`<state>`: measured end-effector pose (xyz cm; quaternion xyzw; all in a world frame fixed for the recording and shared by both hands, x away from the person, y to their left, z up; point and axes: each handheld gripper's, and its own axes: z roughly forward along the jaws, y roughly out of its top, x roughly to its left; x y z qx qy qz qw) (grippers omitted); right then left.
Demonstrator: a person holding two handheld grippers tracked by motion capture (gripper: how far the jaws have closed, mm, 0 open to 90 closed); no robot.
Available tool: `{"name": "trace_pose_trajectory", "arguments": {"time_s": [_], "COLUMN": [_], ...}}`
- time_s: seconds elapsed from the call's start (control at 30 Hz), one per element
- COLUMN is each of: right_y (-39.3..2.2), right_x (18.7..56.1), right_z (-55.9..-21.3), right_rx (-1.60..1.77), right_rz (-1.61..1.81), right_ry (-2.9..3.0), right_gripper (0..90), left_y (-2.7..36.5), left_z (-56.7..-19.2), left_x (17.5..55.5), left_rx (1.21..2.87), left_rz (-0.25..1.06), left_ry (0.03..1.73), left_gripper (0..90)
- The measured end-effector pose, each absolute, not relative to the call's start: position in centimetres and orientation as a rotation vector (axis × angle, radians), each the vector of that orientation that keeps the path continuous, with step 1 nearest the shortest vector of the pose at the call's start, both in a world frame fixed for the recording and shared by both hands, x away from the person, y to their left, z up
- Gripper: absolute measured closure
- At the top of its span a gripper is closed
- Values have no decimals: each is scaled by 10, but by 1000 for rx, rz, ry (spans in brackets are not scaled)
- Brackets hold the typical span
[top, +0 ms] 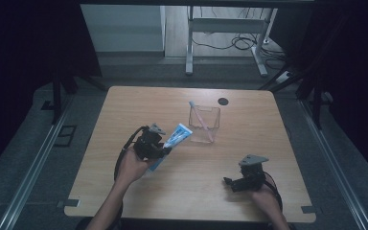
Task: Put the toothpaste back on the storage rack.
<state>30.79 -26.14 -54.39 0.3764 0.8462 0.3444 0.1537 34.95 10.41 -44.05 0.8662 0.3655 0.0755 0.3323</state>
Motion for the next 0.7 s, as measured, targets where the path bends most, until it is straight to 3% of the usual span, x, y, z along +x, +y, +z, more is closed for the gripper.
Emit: {"name": "trace_pose_trajectory", "arguments": {"time_s": [0.7], "right_y": [-262], "right_x": [308], "right_z": [-544], "right_rx": [1078], "right_rz": [986], "right_ry": [2428], "right_gripper": [0], "left_y": [84], "left_z": [-414], "left_x": [374], "left_rx": [2127], "left_rz": [262], "left_ry": [903], "left_gripper": [730]}}
